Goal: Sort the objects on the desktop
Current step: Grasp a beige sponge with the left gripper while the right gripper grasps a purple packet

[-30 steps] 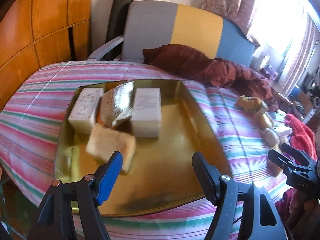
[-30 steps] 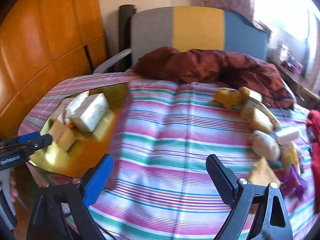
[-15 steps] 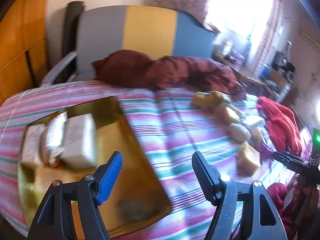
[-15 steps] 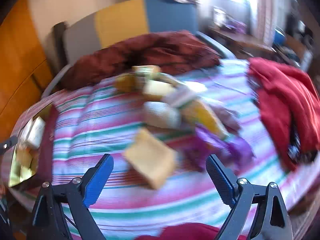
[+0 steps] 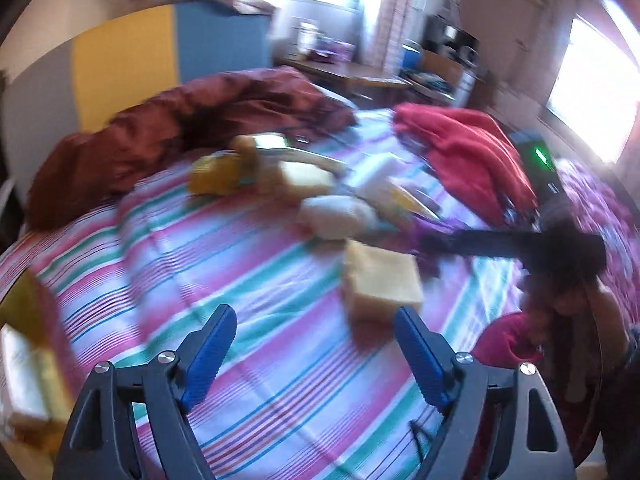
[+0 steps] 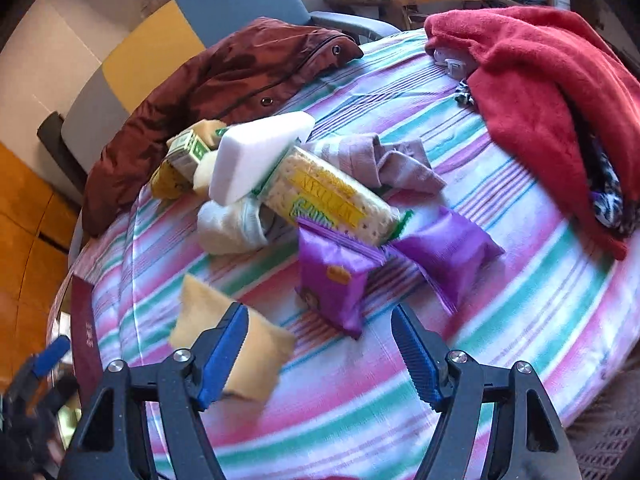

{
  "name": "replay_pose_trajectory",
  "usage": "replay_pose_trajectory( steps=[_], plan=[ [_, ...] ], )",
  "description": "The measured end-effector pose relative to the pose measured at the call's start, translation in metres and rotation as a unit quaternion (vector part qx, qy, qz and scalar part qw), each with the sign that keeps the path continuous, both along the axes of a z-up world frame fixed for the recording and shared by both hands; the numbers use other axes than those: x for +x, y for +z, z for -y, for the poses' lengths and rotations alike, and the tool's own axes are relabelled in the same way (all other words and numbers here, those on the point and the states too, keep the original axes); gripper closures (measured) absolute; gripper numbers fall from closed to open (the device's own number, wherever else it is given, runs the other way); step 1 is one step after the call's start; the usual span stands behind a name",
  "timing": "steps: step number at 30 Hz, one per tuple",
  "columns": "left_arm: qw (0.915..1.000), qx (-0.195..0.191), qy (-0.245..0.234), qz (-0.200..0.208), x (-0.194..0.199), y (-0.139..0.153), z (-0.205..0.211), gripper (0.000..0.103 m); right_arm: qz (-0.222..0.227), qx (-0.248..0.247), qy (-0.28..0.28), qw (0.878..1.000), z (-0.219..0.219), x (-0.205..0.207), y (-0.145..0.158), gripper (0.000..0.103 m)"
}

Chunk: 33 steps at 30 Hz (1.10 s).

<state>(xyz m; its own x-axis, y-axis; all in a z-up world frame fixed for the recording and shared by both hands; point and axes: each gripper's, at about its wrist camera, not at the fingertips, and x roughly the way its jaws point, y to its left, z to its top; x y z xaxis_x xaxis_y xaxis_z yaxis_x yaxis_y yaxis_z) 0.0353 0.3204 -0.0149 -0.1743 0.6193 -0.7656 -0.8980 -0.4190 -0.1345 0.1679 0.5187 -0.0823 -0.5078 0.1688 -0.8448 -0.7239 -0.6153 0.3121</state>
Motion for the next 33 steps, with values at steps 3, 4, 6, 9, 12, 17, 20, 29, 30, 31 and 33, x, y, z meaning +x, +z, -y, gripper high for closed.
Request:
replay_pose_trajectory(
  steps=[3,4,6,9,12,17,20,29,30,31,33],
  plan=[
    [0.9993,-0.004,-0.037,-0.003,0.010,-0.009,-0.021,0.019,0.002,-0.008,-0.006,1.000,-0.006,-0.010,-0.005,0.028],
    [0.9990,-0.004,-0.043,-0.006,0.012,-0.011,-0.026,0.018,0.006,-0.007,-0.007,1.000,-0.008,-0.012,-0.007,0.028],
    [0.9978,-0.006,-0.064,-0.012,0.017,-0.016,-0.036,0.015,0.014,-0.004,-0.011,1.000,-0.011,-0.018,-0.011,0.028],
    [0.9965,-0.011,-0.082,-0.012,0.019,-0.022,-0.045,0.014,0.023,-0.009,-0.010,1.000,-0.015,-0.023,-0.017,0.030],
    [0.9954,-0.006,-0.095,-0.002,0.018,-0.027,-0.055,0.012,0.029,-0.011,-0.004,1.000,-0.016,-0.028,-0.022,0.035],
    [0.9927,-0.013,-0.119,0.002,0.018,-0.036,-0.071,0.004,0.035,-0.008,-0.005,0.999,-0.020,-0.031,-0.025,0.042],
    [0.9918,-0.019,-0.127,-0.001,0.019,-0.040,-0.079,0.003,0.036,-0.008,-0.002,0.999,-0.022,-0.032,-0.025,0.052],
    [0.9906,-0.031,-0.119,0.061,0.009,-0.066,-0.090,0.034,0.046,-0.008,0.024,0.999,-0.015,-0.035,-0.024,0.065],
    [0.9912,-0.026,-0.114,0.062,0.010,-0.065,-0.086,0.034,0.045,-0.011,0.030,0.998,-0.014,-0.036,-0.024,0.065],
    [0.9919,-0.023,-0.109,0.060,0.011,-0.064,-0.083,0.035,0.043,-0.014,0.034,0.998,-0.012,-0.037,-0.024,0.065],
    [0.9939,-0.023,-0.094,0.053,0.013,-0.064,-0.074,0.035,0.035,-0.024,0.045,0.998,-0.008,-0.038,-0.024,0.065]
  ],
)
